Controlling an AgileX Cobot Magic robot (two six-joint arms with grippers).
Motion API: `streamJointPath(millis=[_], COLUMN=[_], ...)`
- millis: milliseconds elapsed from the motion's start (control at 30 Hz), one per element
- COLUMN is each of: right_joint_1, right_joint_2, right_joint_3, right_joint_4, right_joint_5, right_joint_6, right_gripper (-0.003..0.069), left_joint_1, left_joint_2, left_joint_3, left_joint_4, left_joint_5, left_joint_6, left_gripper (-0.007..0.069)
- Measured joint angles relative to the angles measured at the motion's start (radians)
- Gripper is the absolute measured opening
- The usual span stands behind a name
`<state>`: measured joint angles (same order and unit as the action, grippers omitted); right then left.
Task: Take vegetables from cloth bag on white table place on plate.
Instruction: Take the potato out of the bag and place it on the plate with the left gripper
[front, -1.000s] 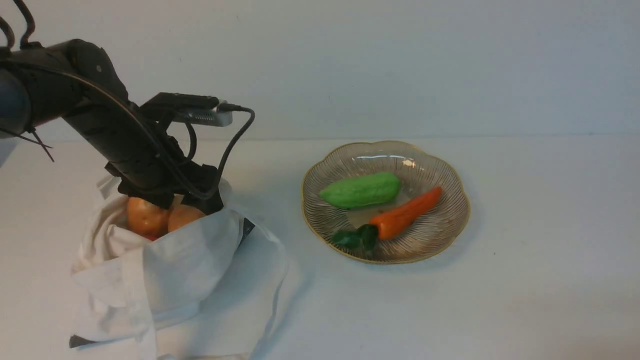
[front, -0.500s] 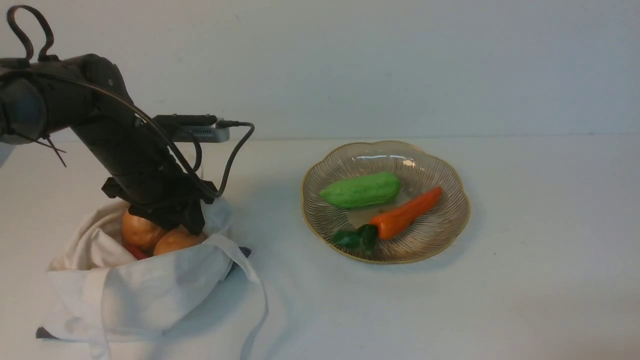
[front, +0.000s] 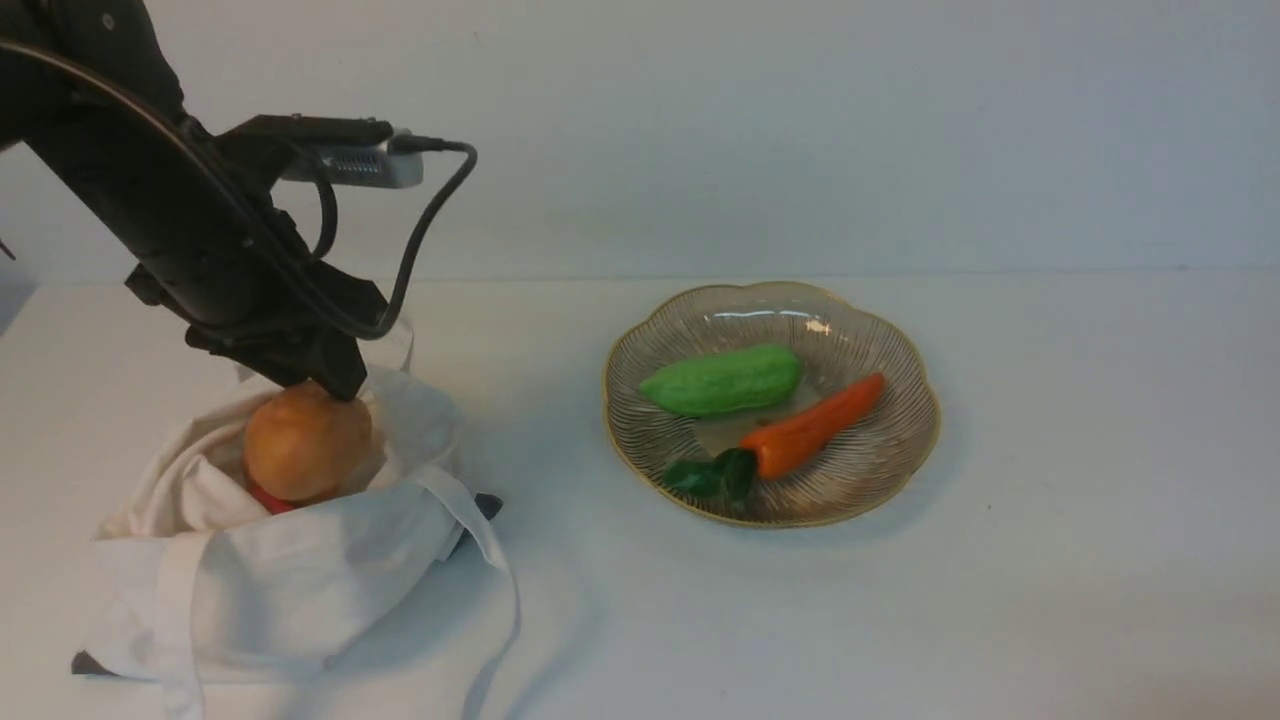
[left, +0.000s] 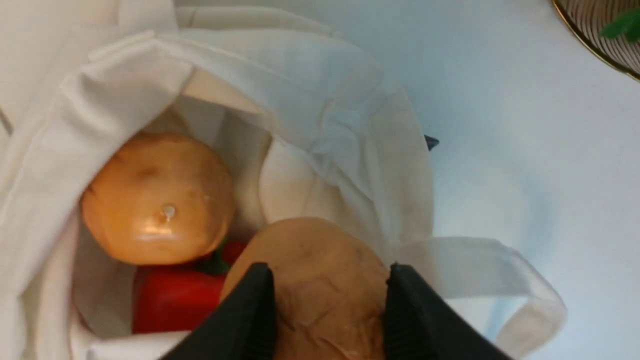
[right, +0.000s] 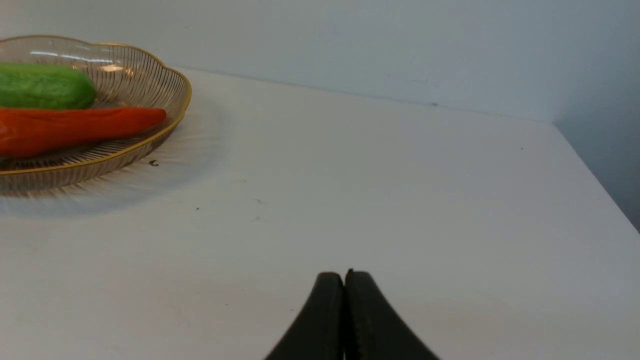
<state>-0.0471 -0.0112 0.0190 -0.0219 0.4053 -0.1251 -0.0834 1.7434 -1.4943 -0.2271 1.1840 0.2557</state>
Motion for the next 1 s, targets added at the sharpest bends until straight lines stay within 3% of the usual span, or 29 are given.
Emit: streamJointPath(millis=[167,333,533,767,1000], right_joint_1=[0.0,0.0,0.0,0.0,0.0], right_joint_2=[0.0,0.0,0.0,0.0,0.0], right_joint_3=[0.0,0.0,0.0,0.0,0.0], right_joint_4=[0.0,0.0,0.0,0.0,0.0], right_joint_5=[0.0,0.0,0.0,0.0,0.0], right_joint_6=[0.0,-0.001,-0.001,-0.001,-0.001], right_gripper=[-0.0015,-0.0015,-0.0015,-0.0015,-0.0015], left_joint_1=[0.0,-0.028,-0.215,-0.369,-0.392], left_joint_2=[0.0,-0.007,0.011,0.204,0.38], left_joint_3=[0.0,0.0,-0.012,-0.147,-0.258], left_joint_4=[-0.029,-0.139,-0.276,-0.296,-0.272], left_joint_5=[-0.023,-0.069,-0.302,-0.439,-0.482], left_joint_6=[0.006,0.049,0.102,0.108,0.121], left_gripper=[0.0258,0.0258,0.0258,0.0258,0.0258])
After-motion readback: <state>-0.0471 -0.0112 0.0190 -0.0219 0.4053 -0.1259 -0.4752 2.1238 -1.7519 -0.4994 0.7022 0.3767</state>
